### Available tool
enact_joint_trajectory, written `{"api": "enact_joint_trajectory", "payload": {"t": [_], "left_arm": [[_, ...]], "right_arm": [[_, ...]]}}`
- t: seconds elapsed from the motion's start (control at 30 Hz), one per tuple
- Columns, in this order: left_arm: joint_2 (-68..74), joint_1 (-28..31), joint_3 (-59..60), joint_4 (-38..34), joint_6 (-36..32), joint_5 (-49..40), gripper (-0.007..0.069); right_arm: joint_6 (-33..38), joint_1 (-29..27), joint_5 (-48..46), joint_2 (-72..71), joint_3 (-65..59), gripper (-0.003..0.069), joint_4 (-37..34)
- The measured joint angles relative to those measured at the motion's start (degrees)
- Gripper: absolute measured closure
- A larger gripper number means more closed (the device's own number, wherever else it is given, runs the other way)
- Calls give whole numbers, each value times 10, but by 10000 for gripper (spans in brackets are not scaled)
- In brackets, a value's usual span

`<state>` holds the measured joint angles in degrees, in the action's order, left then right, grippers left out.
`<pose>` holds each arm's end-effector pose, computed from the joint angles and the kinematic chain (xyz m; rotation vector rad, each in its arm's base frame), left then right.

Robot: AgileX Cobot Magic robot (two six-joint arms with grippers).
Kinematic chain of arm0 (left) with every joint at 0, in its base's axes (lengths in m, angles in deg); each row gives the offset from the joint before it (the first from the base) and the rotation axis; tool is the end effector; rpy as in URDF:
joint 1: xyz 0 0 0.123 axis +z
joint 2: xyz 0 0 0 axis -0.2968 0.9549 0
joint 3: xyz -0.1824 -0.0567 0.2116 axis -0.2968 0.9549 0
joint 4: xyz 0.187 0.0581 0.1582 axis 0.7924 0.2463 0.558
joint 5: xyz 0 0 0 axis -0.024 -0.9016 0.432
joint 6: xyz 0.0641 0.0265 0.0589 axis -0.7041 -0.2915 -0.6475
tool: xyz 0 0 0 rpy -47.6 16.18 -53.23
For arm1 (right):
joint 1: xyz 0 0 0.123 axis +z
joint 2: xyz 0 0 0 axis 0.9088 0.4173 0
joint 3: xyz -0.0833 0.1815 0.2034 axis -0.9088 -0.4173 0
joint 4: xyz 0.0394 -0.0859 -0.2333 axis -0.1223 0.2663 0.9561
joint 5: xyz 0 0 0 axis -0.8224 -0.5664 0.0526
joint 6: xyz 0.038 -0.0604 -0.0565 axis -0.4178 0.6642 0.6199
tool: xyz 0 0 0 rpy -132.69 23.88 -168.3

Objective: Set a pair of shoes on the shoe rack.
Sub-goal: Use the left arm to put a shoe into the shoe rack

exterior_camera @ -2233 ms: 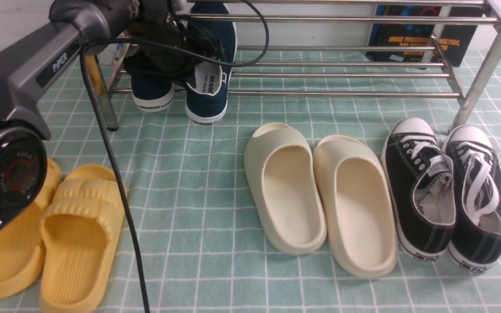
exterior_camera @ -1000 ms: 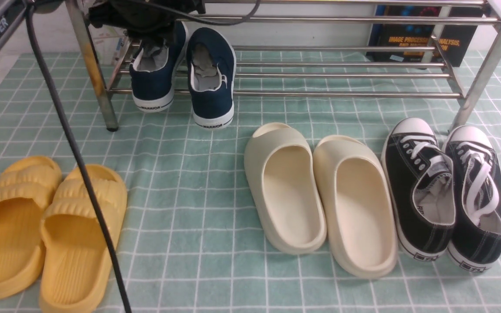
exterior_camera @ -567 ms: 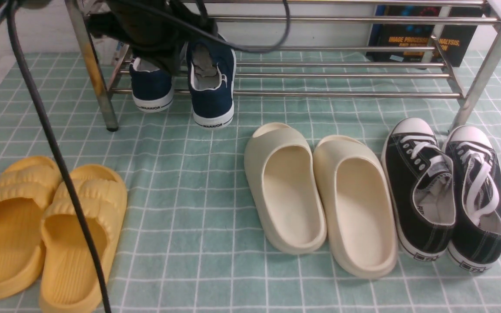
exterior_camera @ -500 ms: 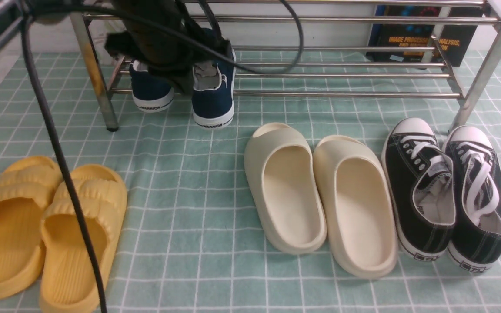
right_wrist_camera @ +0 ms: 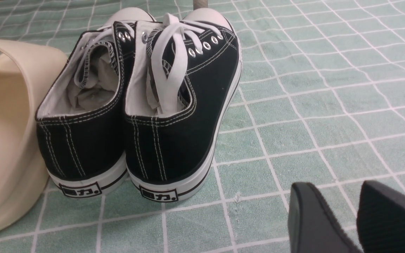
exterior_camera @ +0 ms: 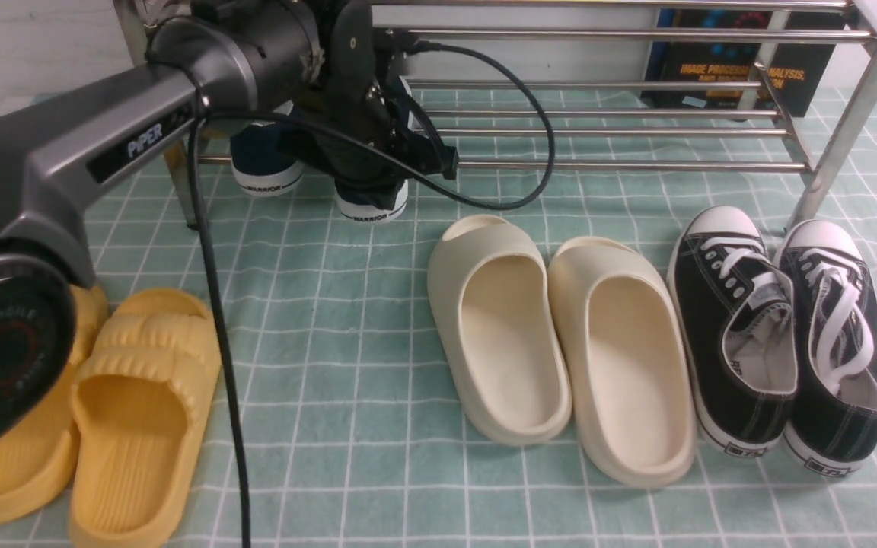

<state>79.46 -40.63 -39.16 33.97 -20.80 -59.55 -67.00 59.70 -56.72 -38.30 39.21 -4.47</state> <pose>0.4351 -0.1845 0.2661 0.2528 2.5844 -0.1779 0.0517 -0.0086 0.1736 0.2231 1.8578 -0.0257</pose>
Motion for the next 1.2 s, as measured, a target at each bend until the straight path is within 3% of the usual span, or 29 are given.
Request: {"api": "enact_joint_trajectory", "payload": {"t": [0.43, 0.77, 0.93, 1.2], "left_arm": [[54, 48, -120, 12, 0, 3, 638], [22, 28, -120, 5, -22, -32, 638], [-32, 22, -120, 9, -28, -83, 638], [-94, 24, -100, 79, -25, -190, 638]], "right_arm": [[0, 0, 0, 0, 0, 419, 0], [0, 0, 0, 0, 0, 419, 0], [0, 0, 0, 0, 0, 419, 0], [0, 0, 0, 0, 0, 419, 0]]}}
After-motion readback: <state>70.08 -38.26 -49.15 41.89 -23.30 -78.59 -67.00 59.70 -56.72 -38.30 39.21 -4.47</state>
